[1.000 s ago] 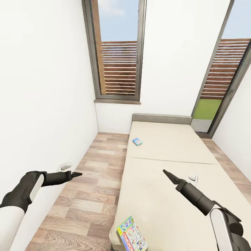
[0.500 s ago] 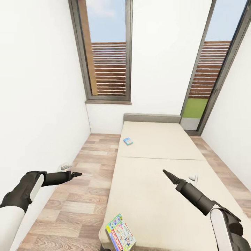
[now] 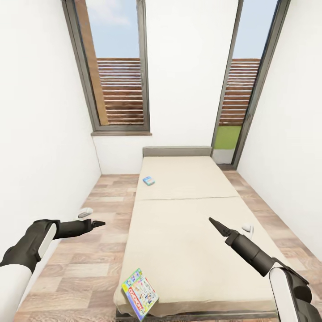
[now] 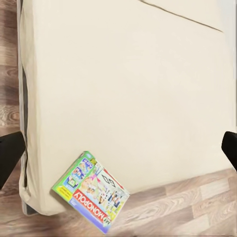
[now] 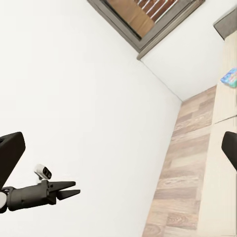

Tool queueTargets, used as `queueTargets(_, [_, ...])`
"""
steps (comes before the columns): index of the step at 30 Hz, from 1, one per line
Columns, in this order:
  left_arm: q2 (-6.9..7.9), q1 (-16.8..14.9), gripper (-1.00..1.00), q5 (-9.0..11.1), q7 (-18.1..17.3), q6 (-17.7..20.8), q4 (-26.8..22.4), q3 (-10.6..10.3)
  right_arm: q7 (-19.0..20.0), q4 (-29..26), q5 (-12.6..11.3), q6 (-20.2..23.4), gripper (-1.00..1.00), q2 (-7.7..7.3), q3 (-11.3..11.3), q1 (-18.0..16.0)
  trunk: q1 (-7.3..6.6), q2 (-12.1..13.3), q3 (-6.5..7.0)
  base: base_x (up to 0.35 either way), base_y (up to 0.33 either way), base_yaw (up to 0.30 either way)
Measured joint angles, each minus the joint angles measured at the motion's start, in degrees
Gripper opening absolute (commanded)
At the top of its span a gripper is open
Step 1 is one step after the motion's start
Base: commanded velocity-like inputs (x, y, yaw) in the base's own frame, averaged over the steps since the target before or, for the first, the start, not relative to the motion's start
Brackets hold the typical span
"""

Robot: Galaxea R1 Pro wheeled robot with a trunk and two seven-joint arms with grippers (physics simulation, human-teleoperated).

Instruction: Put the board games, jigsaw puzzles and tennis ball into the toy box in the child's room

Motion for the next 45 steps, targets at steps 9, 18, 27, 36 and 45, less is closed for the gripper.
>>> queueTargets(9, [0.01, 0.01, 1.0, 0.0, 0.0, 0.0, -0.01, 0.0, 0.09, 0.0, 0.01, 0.0, 1.0, -0.03, -0.08, 0.0, -0.02, 0.0, 0.77, -0.079, -0.015, -0.095])
queueTargets(18, [0.01, 0.0, 1.0, 0.02, 0.0, 0.01, -0.02, 0.07, 0.09, 0.01, 0.05, 0.0, 1.0, 0.01, 0.0, -0.01, -0.02, -0.01, 1.59, -0.035, -0.123, 0.004])
queueTargets(27, [0.0, 0.01, 1.0, -0.05, -0.02, -0.01, -0.03, 0.08, 0.11, 0.02, 0.01, 0.01, 1.0, -0.04, -0.05, -0.01, -0.02, 0.0, 2.32, -0.016, -0.138, 0.09])
queueTargets(36, [0.01, 0.02, 1.0, 0.02, -0.06, 0.04, -0.01, 0.05, 0.09, 0.0, 0.03, 0.0, 1.0, -0.07, -0.08, -0.01, -0.02, 0.0, 2.69, -0.029, -0.16, 0.007])
queueTargets(45, [0.0, 0.0, 1.0, -0.02, -0.11, 0.01, -0.01, 0.08, 0.04, 0.0, 0.05, 0.0, 1.0, -0.08, -0.08, -0.01, -0.03, 0.02, 2.88, -0.002, -0.171, 0.0])
